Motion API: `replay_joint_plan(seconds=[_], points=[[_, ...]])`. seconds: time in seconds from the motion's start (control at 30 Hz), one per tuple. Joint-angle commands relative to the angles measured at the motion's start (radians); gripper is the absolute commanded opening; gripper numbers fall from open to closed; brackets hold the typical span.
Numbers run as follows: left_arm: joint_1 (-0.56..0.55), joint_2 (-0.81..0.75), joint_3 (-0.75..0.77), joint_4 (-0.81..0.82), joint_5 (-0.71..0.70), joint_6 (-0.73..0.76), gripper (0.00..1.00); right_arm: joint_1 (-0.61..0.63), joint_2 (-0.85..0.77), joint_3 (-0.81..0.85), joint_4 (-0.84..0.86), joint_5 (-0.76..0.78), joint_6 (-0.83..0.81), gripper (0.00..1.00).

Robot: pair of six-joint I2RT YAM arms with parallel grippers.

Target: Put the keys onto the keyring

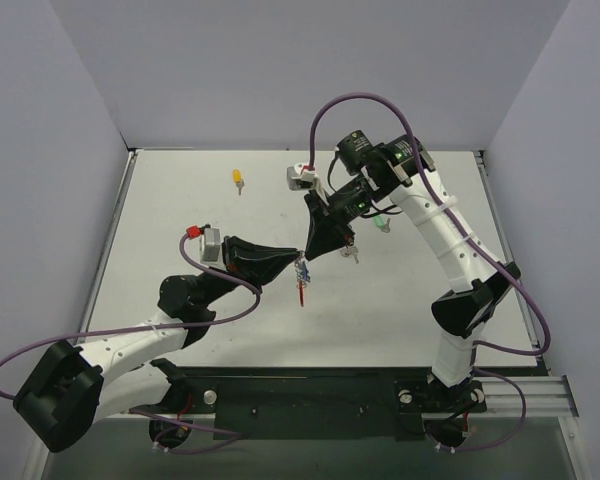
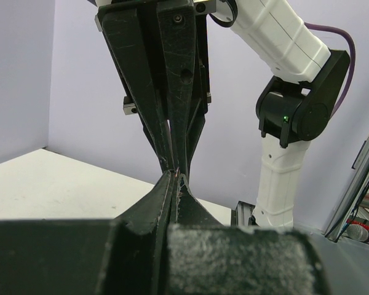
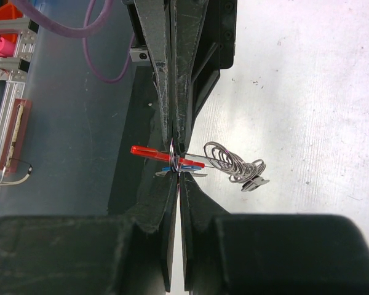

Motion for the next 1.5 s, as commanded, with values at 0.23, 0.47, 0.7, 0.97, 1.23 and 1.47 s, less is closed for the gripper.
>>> replay_joint_plan(seconds=[0.23,0.47,0.7,0.97,1.23,1.47], points=[[-0.001,-0.021,0.036,0.226,-0.007,-0.007,0.0,0.031,0.028,-0.004,-0.008,-0.072,0.027,0.02],[0.001,-0.021,0.026,0.227,-0.007,-0.01,0.0,0.025,0.029,0.008,-0.007,-0.082,0.034,0.09],[0.001,-0.053,0.01,0.14,0.019,0.036,0.0,-0.015,-0.043,0.009,-0.054,-0.028,-0.035,0.29],[0.001,-0.052,0.015,0.095,0.01,0.054,0.0,-0.003,-0.046,0.014,-0.068,-0.028,-0.051,0.32],[0.001,-0.035,0.023,0.088,0.003,0.055,0.0,0.026,-0.015,0.051,-0.07,-0.016,-0.046,0.32],[-0.001,-0.024,0.021,0.088,-0.004,0.053,0.0,0.032,-0.003,0.077,-0.064,-0.013,-0.031,0.27]])
